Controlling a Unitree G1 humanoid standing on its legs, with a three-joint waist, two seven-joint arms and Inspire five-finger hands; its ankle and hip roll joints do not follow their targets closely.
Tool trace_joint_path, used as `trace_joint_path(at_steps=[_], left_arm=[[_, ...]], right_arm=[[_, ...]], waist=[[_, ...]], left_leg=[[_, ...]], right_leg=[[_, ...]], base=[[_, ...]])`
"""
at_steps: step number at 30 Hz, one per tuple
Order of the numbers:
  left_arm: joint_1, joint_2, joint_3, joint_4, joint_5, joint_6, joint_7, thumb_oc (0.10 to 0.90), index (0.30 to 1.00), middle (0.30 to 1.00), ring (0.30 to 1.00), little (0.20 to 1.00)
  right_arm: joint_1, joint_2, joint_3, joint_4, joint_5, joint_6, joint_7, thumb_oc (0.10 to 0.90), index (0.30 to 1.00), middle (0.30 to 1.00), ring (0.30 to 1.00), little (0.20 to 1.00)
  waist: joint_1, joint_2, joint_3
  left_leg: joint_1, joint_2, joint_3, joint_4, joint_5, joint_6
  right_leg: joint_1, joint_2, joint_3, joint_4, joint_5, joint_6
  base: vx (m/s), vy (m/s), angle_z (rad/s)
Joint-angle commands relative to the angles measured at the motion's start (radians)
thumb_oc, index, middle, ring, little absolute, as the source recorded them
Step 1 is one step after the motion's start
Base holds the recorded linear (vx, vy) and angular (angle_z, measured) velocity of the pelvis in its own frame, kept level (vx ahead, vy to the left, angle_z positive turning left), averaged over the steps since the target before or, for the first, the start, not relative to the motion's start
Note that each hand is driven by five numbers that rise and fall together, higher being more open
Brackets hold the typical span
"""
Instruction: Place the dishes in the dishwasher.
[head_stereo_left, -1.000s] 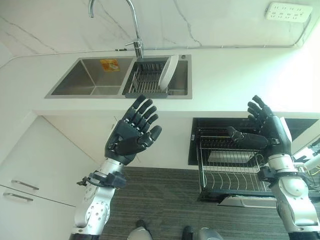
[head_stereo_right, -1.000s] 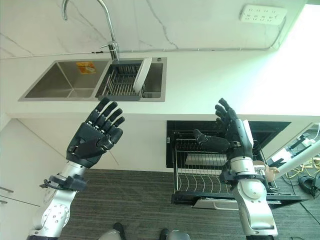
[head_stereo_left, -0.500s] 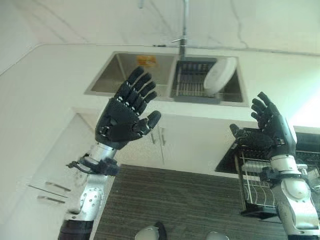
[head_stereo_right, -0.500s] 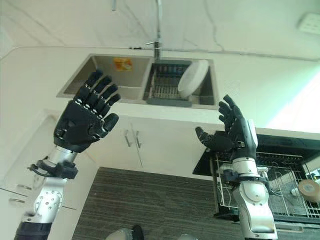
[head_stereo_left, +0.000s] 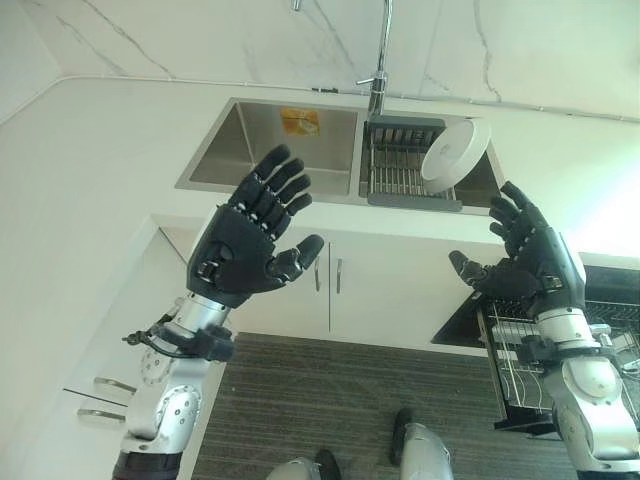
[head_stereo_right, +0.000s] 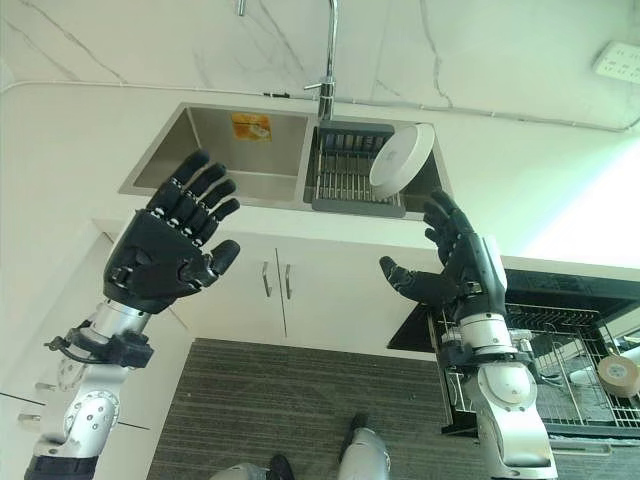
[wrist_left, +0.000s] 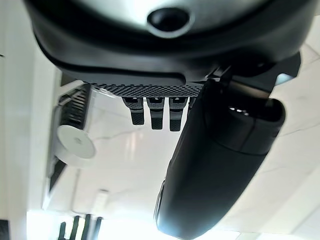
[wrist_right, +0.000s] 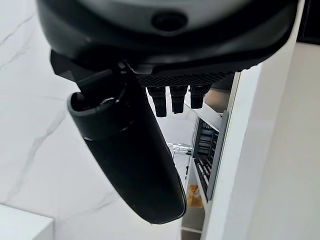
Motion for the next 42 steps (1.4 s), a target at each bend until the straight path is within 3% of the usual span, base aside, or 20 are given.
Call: trace_joint_path(at_steps=[1,4,7,8,9,12,15,16,17,19,23,27,30,31,33,35,37,42], left_arm=[[-0.082,0.039,0.003,-0.124,-0.016,-0.082,0.002,0.8,0.9,0.9,0.9,0.9],[-0.081,0.033,0.006,-0.136,-0.036,-0.067,0.001,0.8,0.9,0.9,0.9,0.9],[-0.082,-0.003,-0.001,-0.138,-0.187,0.007,-0.024,0.8,0.9,0.9,0.9,0.9],[-0.078,-0.037,-0.011,-0.125,-0.214,0.011,-0.014,0.8,0.9,0.9,0.9,0.9],[-0.075,-0.047,-0.013,-0.125,-0.252,0.012,-0.004,0.8,0.9,0.9,0.9,0.9],[-0.045,-0.073,0.016,-0.119,-0.295,-0.007,-0.033,0.8,0.9,0.9,0.9,0.9],[-0.036,-0.084,0.031,-0.118,-0.282,-0.025,-0.057,0.8,0.9,0.9,0.9,0.9],[-0.029,-0.08,0.036,-0.118,-0.272,-0.034,-0.067,0.8,0.9,0.9,0.9,0.9],[-0.015,-0.068,0.041,-0.117,-0.253,-0.048,-0.081,0.8,0.9,0.9,0.9,0.9],[-0.011,-0.063,0.041,-0.114,-0.244,-0.053,-0.093,0.8,0.9,0.9,0.9,0.9],[-0.042,-0.045,0.015,-0.083,-0.187,-0.064,-0.115,0.8,0.9,0.9,0.9,0.9],[-0.07,-0.022,0.018,-0.085,-0.147,-0.058,-0.121,0.8,0.9,0.9,0.9,0.9],[-0.089,-0.009,0.011,-0.102,-0.099,-0.071,-0.107,0.8,0.9,0.9,0.9,0.9],[-0.096,0.001,0.009,-0.101,-0.071,-0.094,-0.085,0.8,0.9,0.9,0.9,0.9],[-0.098,0.007,0.012,-0.096,-0.042,-0.118,-0.047,0.8,0.9,0.9,0.9,0.9],[-0.109,0.026,0.012,-0.087,-0.053,-0.136,-0.008,0.8,0.9,0.9,0.9,0.9],[-0.092,0.026,0.035,-0.08,-0.043,-0.157,0.012,0.8,0.9,0.9,0.9,0.9],[-0.093,0.022,0.0,-0.072,0.073,-0.179,0.098,0.8,0.9,0.9,0.9,0.9]], right_arm=[[-0.102,-0.04,-0.057,-0.056,0.057,-0.113,-0.029,0.8,0.9,0.9,0.9,0.9],[-0.115,-0.041,-0.05,-0.052,0.048,-0.109,-0.027,0.8,0.9,0.9,0.9,0.9],[-0.121,-0.04,-0.047,-0.045,0.059,-0.096,-0.003,0.8,0.9,0.9,0.9,0.9],[-0.121,-0.05,-0.046,-0.034,0.07,-0.091,0.017,0.8,0.9,0.9,0.9,0.9],[-0.119,-0.059,-0.051,-0.037,0.077,-0.085,0.022,0.8,0.9,0.9,0.9,0.9],[-0.099,-0.067,-0.071,-0.041,0.073,-0.077,0.053,0.8,0.9,0.9,0.9,0.9],[-0.092,-0.067,-0.089,-0.041,0.084,-0.064,0.072,0.8,0.9,0.9,0.9,0.9],[-0.101,-0.064,-0.095,-0.035,0.094,-0.055,0.09,0.8,0.9,0.9,0.9,0.9],[-0.104,-0.06,-0.095,-0.03,0.093,-0.055,0.108,0.8,0.9,0.9,0.9,0.9],[-0.103,-0.062,-0.095,-0.033,0.091,-0.053,0.113,0.8,0.9,0.9,0.9,0.9],[-0.111,-0.054,-0.089,-0.032,0.133,-0.063,0.08,0.8,0.9,0.9,0.9,0.9],[-0.101,-0.007,-0.087,-0.044,0.157,-0.038,0.057,0.8,0.9,0.9,0.9,0.9],[-0.124,0.022,-0.075,-0.035,0.18,-0.03,0.012,0.8,0.9,0.9,0.9,0.9],[-0.136,0.04,-0.069,-0.031,0.213,-0.043,-0.006,0.8,0.9,0.9,0.9,0.9],[-0.147,0.058,-0.065,-0.026,0.234,-0.049,-0.014,0.8,0.9,0.9,0.9,0.9],[-0.156,0.069,-0.06,-0.022,0.254,-0.063,-0.018,0.8,0.9,0.9,0.9,0.9],[-0.143,0.066,-0.066,-0.023,0.26,-0.083,-0.034,0.8,0.9,0.9,0.9,0.9],[-0.217,0.022,-0.08,0.035,0.286,-0.092,-0.133,0.8,0.9,0.9,0.9,0.9]], waist=[[-0.01,0.021,-0.067],[-0.011,0.024,-0.087],[-0.011,0.028,-0.093],[-0.012,0.024,-0.094],[-0.011,0.017,-0.094],[-0.005,0.008,-0.086],[-0.01,0.003,-0.072],[-0.013,0.015,-0.063],[-0.015,0.047,-0.055],[-0.007,0.058,-0.061],[-0.016,0.068,-0.086],[-0.015,0.071,-0.085],[-0.004,0.075,-0.083],[-0.001,0.085,-0.08],[0.001,0.078,-0.08],[0.013,0.056,-0.082],[0.019,0.04,-0.078],[0.043,0.025,-0.099]], left_leg=[[0.09,0.095,-0.066,-0.02,-0.073,-0.098],[0.132,0.105,-0.038,-0.02,-0.064,-0.113],[0.153,0.12,-0.018,-0.02,0.002,-0.143],[0.169,0.13,-0.003,-0.02,0.13,-0.186],[0.181,0.118,0.002,-0.02,0.182,-0.202],[0.102,0.124,-0.014,0.126,0.258,-0.231],[0.049,0.145,-0.006,0.104,0.229,-0.207],[0.061,0.148,0.002,-0.02,0.214,-0.195],[-0.012,0.178,-0.052,-0.02,0.142,-0.187],[-0.044,0.183,-0.105,-0.02,0.132,-0.193],[-0.017,0.162,-0.111,-0.02,0.05,-0.168],[-0.003,0.127,-0.137,-0.02,0.021,-0.135],[-0.002,0.114,-0.156,-0.02,0.011,-0.113],[0.0,0.117,-0.168,-0.02,0.013,-0.105],[0.001,0.111,-0.171,-0.02,0.009,-0.103],[0.0,0.098,-0.152,-0.02,0.001,-0.106],[0.005,0.093,-0.138,-0.02,-0.001,-0.097],[0.01,0.096,-0.134,-0.02,-0.004,-0.109]], right_leg=[[0.141,0.088,-0.046,-0.06,-0.022,0.03],[0.167,0.114,-0.061,-0.06,-0.061,0.004],[0.185,0.135,-0.059,-0.06,-0.086,-0.022],[0.204,0.155,-0.046,-0.06,-0.116,-0.051],[0.211,0.157,-0.038,-0.06,-0.127,-0.062],[0.229,0.173,-0.016,-0.06,-0.153,-0.092],[0.241,0.182,0.011,-0.06,-0.161,-0.093],[0.254,0.195,0.035,-0.06,-0.166,-0.081],[0.255,0.222,0.069,-0.06,-0.165,-0.067],[0.26,0.226,0.088,-0.06,-0.174,-0.062],[0.275,0.19,0.062,-0.06,-0.171,-0.034],[0.302,0.174,0.036,-0.06,-0.133,-0.01],[0.329,0.192,0.0,-0.06,-0.084,0.001],[0.342,0.222,-0.018,-0.054,-0.037,0.008],[0.319,0.221,-0.01,-0.06,-0.024,0.008],[0.276,0.182,-0.011,-0.06,-0.073,0.003],[0.264,0.164,0.0,-0.06,-0.044,0.009],[0.271,0.171,0.006,-0.06,-0.142,-0.017]], base=[[0.34,-0.297,0.23],[0.28,-0.235,-0.03],[0.26,-0.217,-0.29],[0.32,-0.26,-0.45],[0.35,-0.283,-0.39],[0.17,-0.115,-0.51],[0.13,0.039,-0.32],[0.16,0.341,-0.11],[0.16,0.369,-0.14],[0.11,0.287,-0.38],[0.09,0.339,-0.38],[0.1,0.319,0.32],[0.07,0.26,0.05],[0.07,0.189,0.02],[0.03,0.065,0.0],[0.0,-0.062,-0.18],[0.05,-0.085,-0.31],[0.06,-0.113,0.07]])
